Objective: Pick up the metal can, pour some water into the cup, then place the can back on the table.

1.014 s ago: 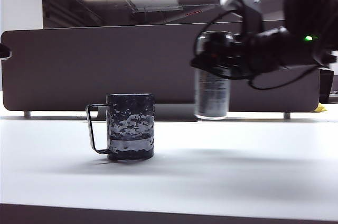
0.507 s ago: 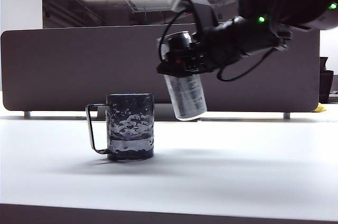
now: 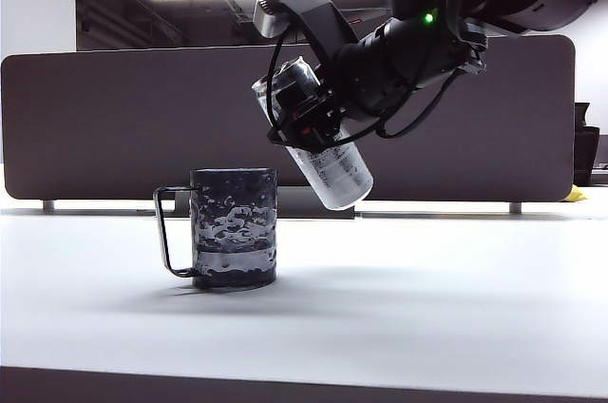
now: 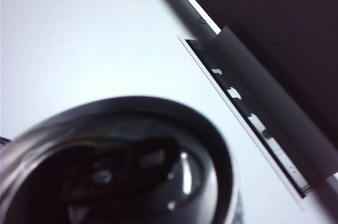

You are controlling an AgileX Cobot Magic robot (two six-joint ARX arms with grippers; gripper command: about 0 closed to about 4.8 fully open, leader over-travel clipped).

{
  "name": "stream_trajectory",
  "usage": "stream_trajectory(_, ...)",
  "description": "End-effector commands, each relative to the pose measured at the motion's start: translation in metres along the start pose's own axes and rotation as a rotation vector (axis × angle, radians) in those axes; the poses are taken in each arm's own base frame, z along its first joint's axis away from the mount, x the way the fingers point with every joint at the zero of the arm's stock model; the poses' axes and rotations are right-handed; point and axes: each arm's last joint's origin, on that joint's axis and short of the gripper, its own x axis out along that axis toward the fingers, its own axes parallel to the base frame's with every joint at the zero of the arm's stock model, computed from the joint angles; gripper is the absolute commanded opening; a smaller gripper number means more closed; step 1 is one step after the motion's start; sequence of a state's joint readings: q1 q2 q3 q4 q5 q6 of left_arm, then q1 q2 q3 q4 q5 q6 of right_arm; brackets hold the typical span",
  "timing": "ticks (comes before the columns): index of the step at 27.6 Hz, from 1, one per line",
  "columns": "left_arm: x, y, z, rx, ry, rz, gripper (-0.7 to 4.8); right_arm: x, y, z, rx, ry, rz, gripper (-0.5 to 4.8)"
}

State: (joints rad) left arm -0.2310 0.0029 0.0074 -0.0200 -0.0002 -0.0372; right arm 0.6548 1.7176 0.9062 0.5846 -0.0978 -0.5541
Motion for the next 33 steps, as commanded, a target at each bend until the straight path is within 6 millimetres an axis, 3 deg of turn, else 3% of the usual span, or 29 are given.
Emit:
stream_trajectory(1, 0.000, 0.000, 0.001, 0.003, -0.007, -0.003, -0.05, -0.001, -0.002, 0.011, -0.087, -0.022, -0.062, 2.41)
stream_trajectory(9, 0.000, -0.002, 0.001, 0.003, -0.006, -0.019, -0.05, 0.000, 0.005, 0.013, -0.172, -0.006, -0.059, 2.41)
stream_trajectory(17, -0.002, -0.018, 0.000, 0.005, 0.000, -0.184, -0.05, 0.000, 0.010, 0.015, -0.267, 0.010, -0.064, 2.41)
stream_trajectory(33, -0.002, -0.018, 0.000, 0.005, 0.000, -0.186, -0.05, 0.000, 0.019, 0.019, -0.397, 0.055, -0.084, 2.41)
